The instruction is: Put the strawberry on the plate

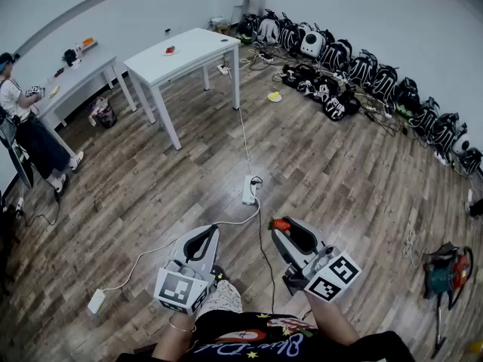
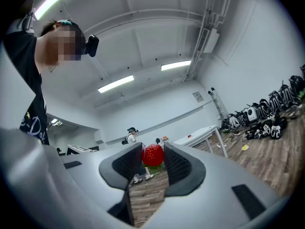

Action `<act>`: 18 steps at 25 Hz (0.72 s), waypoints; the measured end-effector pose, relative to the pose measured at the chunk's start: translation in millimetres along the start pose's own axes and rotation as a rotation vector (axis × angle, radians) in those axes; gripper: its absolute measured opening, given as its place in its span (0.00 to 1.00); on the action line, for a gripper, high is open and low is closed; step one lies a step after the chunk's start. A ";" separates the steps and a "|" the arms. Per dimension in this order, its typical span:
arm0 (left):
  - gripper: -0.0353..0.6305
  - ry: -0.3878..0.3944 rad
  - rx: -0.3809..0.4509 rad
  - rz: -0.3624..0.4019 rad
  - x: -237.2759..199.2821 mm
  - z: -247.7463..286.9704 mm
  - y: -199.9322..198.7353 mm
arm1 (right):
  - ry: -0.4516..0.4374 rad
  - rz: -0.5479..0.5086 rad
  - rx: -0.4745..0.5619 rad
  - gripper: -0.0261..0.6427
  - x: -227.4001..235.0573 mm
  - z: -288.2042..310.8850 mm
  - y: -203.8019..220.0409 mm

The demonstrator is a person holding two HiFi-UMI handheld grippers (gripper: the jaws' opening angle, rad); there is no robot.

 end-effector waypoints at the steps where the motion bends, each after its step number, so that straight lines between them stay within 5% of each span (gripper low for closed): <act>1: 0.05 -0.003 0.005 -0.013 -22.9 6.3 -3.2 | -0.002 0.013 -0.005 0.26 4.4 27.2 0.4; 11: 0.05 -0.066 0.027 -0.070 -234.4 43.1 -18.3 | -0.095 0.078 -0.059 0.26 37.1 265.3 22.9; 18: 0.05 -0.132 -0.019 -0.087 -344.9 147.3 -6.9 | -0.079 0.075 -0.095 0.26 155.8 379.6 38.9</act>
Point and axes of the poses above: the fingertips, and each gripper's own axes: z forward along the fingers, x to its right, y out of its underside, the point moved 3 cm from there along -z, backward along the fingers, and after that the axes turned 6 degrees about -z, right-handed, at the moved point
